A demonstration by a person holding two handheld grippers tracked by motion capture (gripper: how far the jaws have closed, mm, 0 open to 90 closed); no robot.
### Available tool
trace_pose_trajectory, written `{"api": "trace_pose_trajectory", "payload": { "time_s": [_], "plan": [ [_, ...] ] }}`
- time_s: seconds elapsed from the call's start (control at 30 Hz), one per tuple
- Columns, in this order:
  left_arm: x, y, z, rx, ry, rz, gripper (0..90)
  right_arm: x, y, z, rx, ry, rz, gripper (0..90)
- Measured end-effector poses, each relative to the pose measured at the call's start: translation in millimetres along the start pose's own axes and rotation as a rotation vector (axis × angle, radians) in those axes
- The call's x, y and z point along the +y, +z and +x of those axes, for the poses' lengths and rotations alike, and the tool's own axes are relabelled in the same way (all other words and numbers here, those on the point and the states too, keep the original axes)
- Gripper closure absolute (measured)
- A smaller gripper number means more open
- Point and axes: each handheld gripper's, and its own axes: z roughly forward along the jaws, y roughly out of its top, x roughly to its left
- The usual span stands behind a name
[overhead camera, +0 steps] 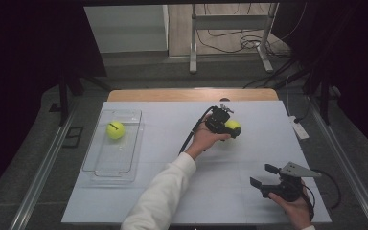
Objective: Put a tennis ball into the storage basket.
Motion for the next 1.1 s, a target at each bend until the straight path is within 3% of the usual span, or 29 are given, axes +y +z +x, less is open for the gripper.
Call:
{"api": "trace_pose_trajectory", "payload": {
  "time_s": [0.4,1.1],
  "plan": [
    [-4.1,-17.2,-3.9,-0.006,0.014,-0.033,27.9,0.0,0.4,0.0,-0.003,-0.002,0.002,13.3],
    [-16.5,-38.6,-1.8,-0.013,-0.008,-0.084,27.9,-0.1,1.5,-0.1,-0.006,-0.007,0.008,13.3]
  ]
}}
